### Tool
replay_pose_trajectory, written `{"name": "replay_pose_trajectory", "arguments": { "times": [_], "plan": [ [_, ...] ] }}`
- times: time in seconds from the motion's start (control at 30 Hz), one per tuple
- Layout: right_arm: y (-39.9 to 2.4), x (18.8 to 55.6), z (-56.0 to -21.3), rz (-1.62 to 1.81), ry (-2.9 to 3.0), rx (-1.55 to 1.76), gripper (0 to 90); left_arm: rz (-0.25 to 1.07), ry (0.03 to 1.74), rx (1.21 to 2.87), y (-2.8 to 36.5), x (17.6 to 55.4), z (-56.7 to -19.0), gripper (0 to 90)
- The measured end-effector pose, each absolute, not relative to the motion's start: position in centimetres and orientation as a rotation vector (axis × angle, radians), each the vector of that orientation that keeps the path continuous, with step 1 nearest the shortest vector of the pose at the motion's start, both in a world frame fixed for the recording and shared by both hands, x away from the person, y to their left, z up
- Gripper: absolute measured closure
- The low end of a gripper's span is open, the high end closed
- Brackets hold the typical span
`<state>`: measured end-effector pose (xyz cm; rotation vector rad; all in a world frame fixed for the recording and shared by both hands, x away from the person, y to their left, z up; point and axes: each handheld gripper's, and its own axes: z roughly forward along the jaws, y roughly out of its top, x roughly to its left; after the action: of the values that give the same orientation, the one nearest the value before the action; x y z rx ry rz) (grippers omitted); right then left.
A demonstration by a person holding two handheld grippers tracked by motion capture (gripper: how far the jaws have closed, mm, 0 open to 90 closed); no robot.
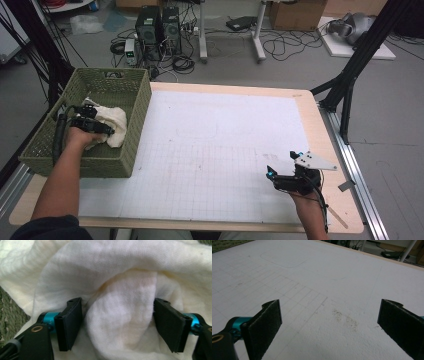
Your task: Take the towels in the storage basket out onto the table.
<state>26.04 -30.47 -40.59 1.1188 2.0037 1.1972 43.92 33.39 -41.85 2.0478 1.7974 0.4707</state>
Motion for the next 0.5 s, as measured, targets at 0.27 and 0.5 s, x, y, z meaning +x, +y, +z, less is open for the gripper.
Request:
{"name": "replay_pose_trajectory", "arguments": {
  "times": [0.27, 0.5],
  "plan": [
    [-30.5, 25.9, -40.5, 1.188, 2.002, 1.119, 4.6, 0.480, 1.712, 2.108, 33.2, 43.5, -40.9, 76.0],
    [-30.8, 25.8, -40.4, 1.188, 1.992, 1.126, 4.5, 0.577, 1.676, 1.950, 33.9, 42.6, -39.2, 79.2]
  ]
}}
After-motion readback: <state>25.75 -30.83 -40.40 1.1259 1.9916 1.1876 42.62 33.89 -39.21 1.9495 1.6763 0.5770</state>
